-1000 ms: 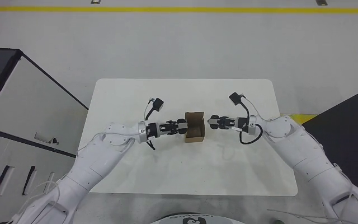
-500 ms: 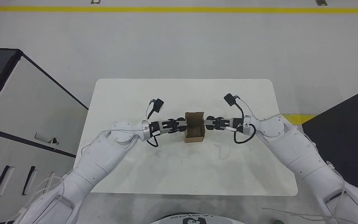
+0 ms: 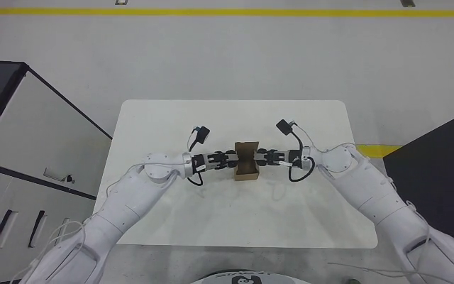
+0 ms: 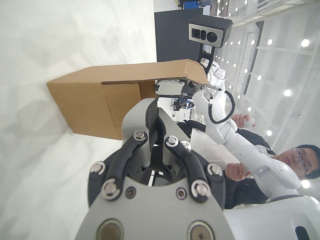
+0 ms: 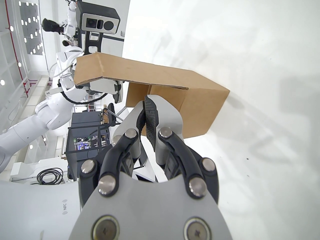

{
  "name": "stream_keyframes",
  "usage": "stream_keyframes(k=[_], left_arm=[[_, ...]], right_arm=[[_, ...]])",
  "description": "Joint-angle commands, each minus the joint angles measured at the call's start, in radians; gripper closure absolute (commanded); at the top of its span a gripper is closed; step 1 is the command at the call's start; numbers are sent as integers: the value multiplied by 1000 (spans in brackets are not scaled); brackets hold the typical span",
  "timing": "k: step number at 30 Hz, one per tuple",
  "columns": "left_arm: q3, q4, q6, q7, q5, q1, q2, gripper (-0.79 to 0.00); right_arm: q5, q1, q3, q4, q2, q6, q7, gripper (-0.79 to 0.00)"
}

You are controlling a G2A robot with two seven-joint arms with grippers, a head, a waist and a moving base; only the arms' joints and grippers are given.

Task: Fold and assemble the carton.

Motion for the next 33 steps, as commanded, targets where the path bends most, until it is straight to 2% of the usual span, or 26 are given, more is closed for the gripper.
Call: stream_keyframes(k=[1, 33], left_arm=[[-1, 4, 0, -2, 1, 0, -2, 0], [-7, 54, 8, -39, 16, -19, -39, 0]], right_arm=[[-5, 1, 0, 0, -3, 7, -1, 0], [-127, 22, -3, -4, -45, 104, 15, 0]])
